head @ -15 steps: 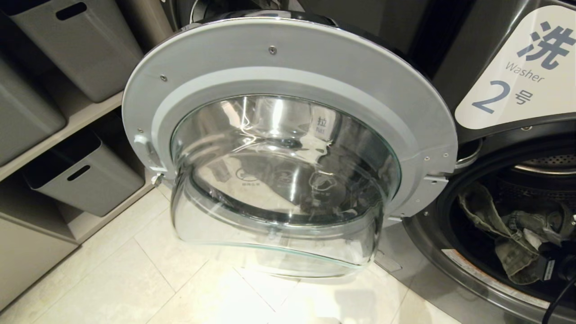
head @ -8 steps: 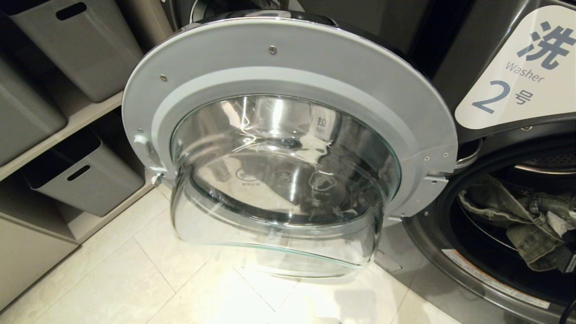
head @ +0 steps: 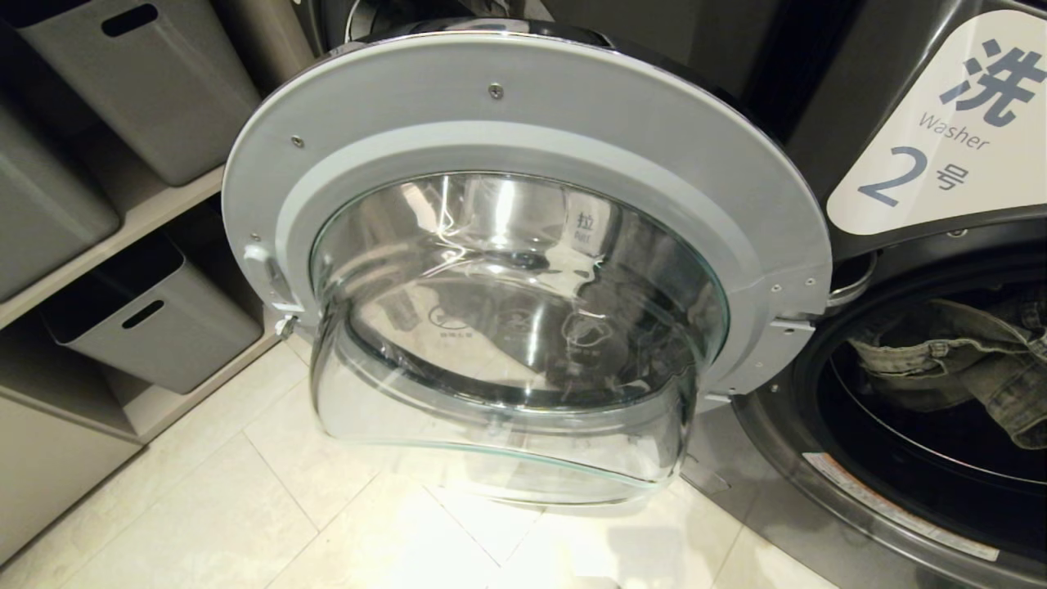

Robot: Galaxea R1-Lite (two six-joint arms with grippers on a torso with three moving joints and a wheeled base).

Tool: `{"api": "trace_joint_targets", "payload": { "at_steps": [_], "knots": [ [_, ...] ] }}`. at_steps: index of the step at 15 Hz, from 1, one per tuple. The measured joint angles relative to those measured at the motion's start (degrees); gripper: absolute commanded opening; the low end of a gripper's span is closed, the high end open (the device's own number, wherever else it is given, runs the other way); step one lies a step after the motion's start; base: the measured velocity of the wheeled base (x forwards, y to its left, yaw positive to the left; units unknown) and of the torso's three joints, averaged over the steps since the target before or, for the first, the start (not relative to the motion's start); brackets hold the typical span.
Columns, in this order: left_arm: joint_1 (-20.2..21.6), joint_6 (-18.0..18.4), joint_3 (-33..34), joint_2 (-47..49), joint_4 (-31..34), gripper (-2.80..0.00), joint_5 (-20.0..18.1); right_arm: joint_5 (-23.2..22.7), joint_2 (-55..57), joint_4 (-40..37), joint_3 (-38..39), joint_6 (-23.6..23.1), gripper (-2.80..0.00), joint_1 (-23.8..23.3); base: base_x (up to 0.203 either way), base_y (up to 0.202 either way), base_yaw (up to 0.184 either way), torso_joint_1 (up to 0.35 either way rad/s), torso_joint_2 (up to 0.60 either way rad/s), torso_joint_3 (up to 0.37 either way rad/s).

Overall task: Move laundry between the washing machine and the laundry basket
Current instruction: Pick a cloth and place it into the basket

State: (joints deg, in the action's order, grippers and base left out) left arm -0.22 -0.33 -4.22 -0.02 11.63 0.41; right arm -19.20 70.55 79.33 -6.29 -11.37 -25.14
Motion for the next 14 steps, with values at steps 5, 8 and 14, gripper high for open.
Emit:
{"api": "trace_joint_targets", "payload": {
  "at_steps": [5,8,14],
  "knots": [
    [-0.1,0.0,0.0,0.0,0.0,0.0,0.0,-0.1,-9.6,-17.9,-4.8,0.6,-2.8,0.0,0.0,0.0,0.0,0.0,0.0,0.0],
    [0.0,0.0,0.0,0.0,0.0,0.0,0.0,0.3,-16.8,-34.0,-8.5,0.4,-2.8,-0.7,0.0,0.0,0.0,0.0,0.0,0.0],
    [0.0,0.0,0.0,0.0,0.0,0.0,0.0,-1.6,-26.4,-64.4,-17.5,0.4,-2.8,-12.5,0.0,0.0,0.0,0.0,0.0,0.0]
  ]
}}
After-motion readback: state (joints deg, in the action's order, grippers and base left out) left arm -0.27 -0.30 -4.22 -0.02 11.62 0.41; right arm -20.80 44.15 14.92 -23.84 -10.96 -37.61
